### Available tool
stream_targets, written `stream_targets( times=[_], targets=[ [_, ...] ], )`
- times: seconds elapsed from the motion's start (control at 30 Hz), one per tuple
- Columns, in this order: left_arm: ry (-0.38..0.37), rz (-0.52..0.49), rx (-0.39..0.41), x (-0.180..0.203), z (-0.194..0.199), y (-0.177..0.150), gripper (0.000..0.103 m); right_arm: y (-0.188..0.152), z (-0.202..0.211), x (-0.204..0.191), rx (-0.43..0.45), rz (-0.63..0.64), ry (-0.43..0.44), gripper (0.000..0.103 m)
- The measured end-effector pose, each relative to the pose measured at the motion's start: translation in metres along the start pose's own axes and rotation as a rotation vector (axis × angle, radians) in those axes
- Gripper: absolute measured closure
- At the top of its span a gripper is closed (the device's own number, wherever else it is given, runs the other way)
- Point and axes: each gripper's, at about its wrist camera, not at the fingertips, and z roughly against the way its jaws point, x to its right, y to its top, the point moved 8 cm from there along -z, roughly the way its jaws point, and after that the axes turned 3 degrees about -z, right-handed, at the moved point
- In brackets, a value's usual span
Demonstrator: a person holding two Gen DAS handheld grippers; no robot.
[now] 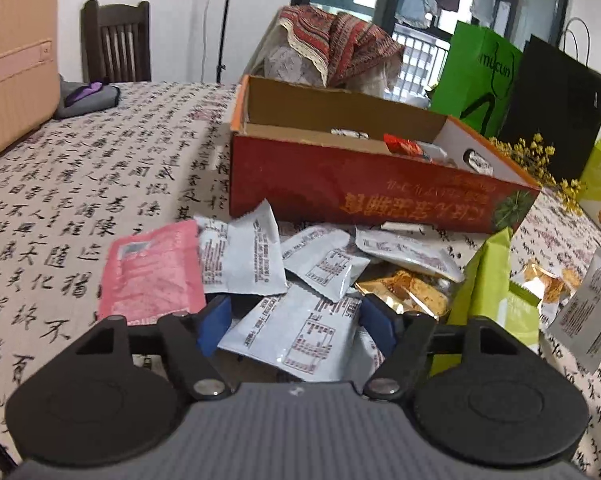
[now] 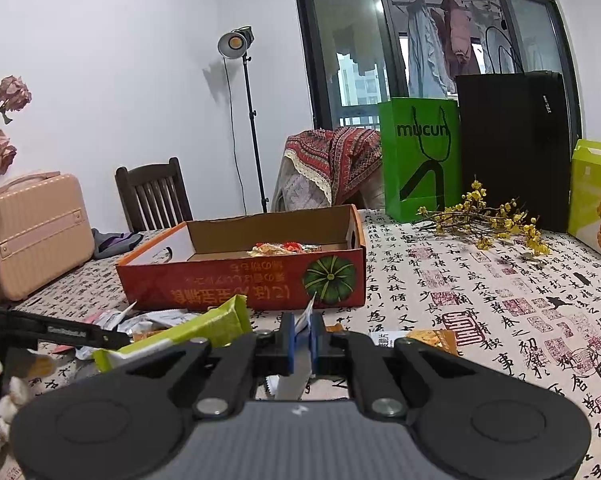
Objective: Organize snacks
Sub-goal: 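Grasp a white packet with the left gripper while right gripper holds its packet, then carry both white packets over the box and open both grippers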
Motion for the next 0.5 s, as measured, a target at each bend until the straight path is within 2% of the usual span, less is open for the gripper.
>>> stream_targets(
  times=[0.07,0.1,0.13,0.5],
  targets=[
    [-0.002,-0.023,0.005,0.003,0.001,-0.002,0.044,0.000,0.001,0.000,0.001,0.001,-0.001,0.096],
    [-0.014,-0.031,0.008,0.005,0.002,-0.002,0.045,0.000,0.001,0.000,0.000,0.000,-0.002,0.096],
    [-0.022,-0.036,0.011,0.006,0.003,-0.003,0.052,0.000,0.001,0.001,0.000,0.000,-0.003,0.096],
    [-0.047,-0.042,0.061,0.006,0.027,-0.006,0.054,0.004,0.001,-0.001,0.010,0.004,-0.002,0.096]
  ],
)
